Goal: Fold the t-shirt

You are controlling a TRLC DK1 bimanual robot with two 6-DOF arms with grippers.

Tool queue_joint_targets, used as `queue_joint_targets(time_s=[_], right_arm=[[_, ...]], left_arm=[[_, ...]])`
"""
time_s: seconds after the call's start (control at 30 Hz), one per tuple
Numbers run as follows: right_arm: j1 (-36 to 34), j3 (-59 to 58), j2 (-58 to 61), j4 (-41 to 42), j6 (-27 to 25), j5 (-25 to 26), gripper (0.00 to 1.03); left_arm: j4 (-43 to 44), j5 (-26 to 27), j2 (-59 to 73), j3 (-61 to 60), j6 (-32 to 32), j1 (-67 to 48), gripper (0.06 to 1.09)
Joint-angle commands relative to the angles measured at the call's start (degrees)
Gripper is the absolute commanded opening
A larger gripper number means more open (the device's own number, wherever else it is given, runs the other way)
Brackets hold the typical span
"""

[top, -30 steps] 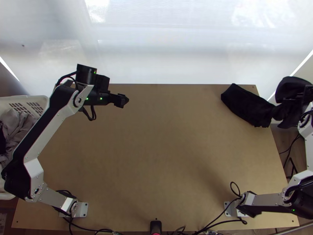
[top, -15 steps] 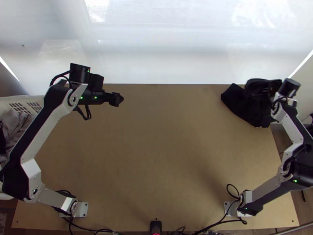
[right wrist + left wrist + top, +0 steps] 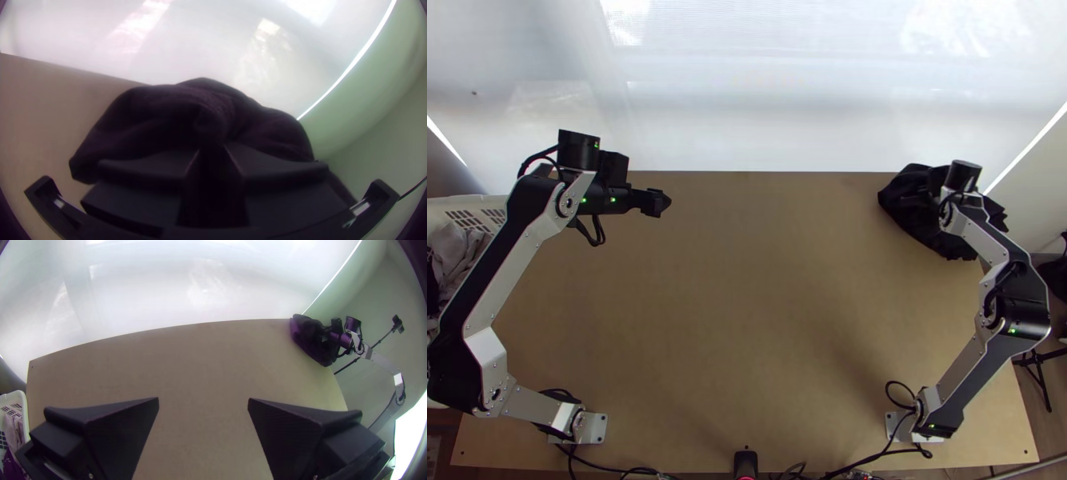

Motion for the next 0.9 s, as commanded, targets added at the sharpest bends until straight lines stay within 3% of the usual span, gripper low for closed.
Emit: queue_joint_targets(time_s=[0.0,0.07,0.1,0.17,0.37,0.53,0.87], right_arm=[[1.4,-3.5,1.5,-0.5,2.5,0.3,0.41],[0.6,-4.2,-0.3,-0.5,4.3,0.3,0.76],[0.2,-4.3,-1.3,-0.5,5.0,0.3,0.88],[-0.7,-3.8,-3.5,-2.5,6.6,-0.1,0.98],[-0.9,-4.3,-14.4,-6.9,9.3,-4.2,0.98],[-1.5,-0.9,-21.7,-7.8,16.5,-7.2,0.98],[-3.6,12.4,-2.5,-8.5,19.8,-7.5,0.98]], left_arm=[[0.2,0.0,0.0,0.3,-0.1,0.1,1.03],[0.2,0.1,0.0,0.3,-0.1,0.1,1.03],[0.2,0.1,0.0,0.2,-0.1,0.0,1.03],[0.2,0.1,0.0,0.1,-0.1,0.0,1.03],[0.3,0.2,0.1,0.1,-0.4,-0.1,1.03],[0.3,0.2,0.1,-0.4,-0.4,-0.2,1.03],[0.3,0.2,-1.0,-1.8,-1.1,-0.9,1.03]])
